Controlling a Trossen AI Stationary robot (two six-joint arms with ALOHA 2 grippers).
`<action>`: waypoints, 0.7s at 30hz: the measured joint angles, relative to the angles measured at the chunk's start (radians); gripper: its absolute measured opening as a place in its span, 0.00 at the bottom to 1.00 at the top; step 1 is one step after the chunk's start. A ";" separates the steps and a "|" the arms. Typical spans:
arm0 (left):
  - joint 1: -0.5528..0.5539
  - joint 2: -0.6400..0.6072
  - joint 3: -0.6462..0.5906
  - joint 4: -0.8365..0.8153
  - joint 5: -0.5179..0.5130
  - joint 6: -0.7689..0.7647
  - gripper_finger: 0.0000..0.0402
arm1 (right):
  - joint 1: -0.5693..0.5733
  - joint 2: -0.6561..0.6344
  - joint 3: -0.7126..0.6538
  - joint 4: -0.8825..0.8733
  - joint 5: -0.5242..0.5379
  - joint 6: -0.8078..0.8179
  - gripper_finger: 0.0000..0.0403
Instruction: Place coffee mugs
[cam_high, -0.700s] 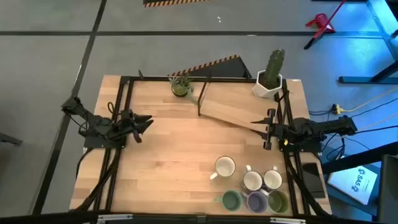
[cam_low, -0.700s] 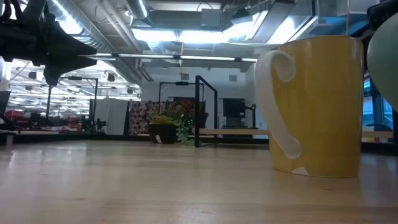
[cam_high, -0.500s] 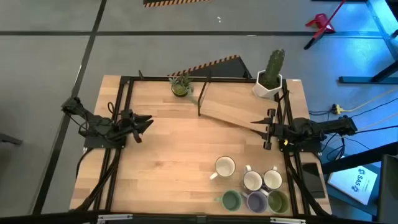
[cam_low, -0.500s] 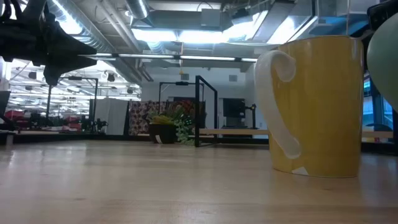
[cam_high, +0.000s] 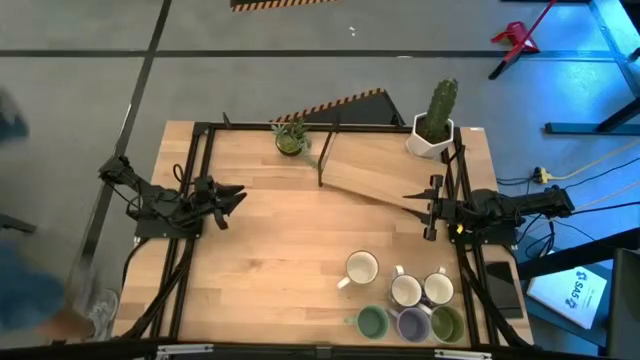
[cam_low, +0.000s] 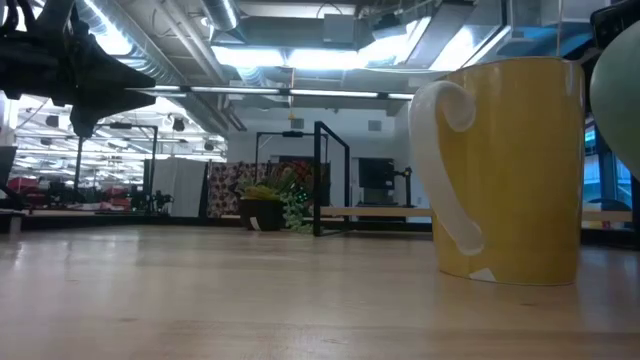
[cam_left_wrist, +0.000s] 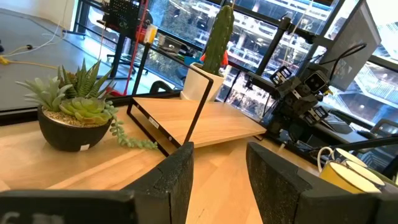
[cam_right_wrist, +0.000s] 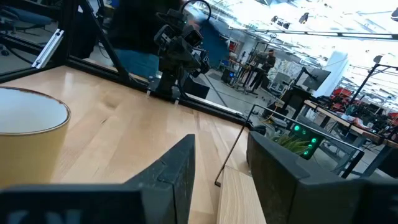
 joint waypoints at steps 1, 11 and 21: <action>0.000 0.000 0.000 0.000 0.000 0.000 0.35 | 0.000 0.000 0.000 0.000 0.000 0.000 0.34; 0.000 0.000 0.000 0.000 0.000 0.000 0.35 | 0.000 0.000 0.000 0.000 0.000 0.000 0.34; 0.000 0.000 0.000 0.000 0.000 0.000 0.35 | 0.000 0.000 0.000 0.002 0.027 -0.363 0.34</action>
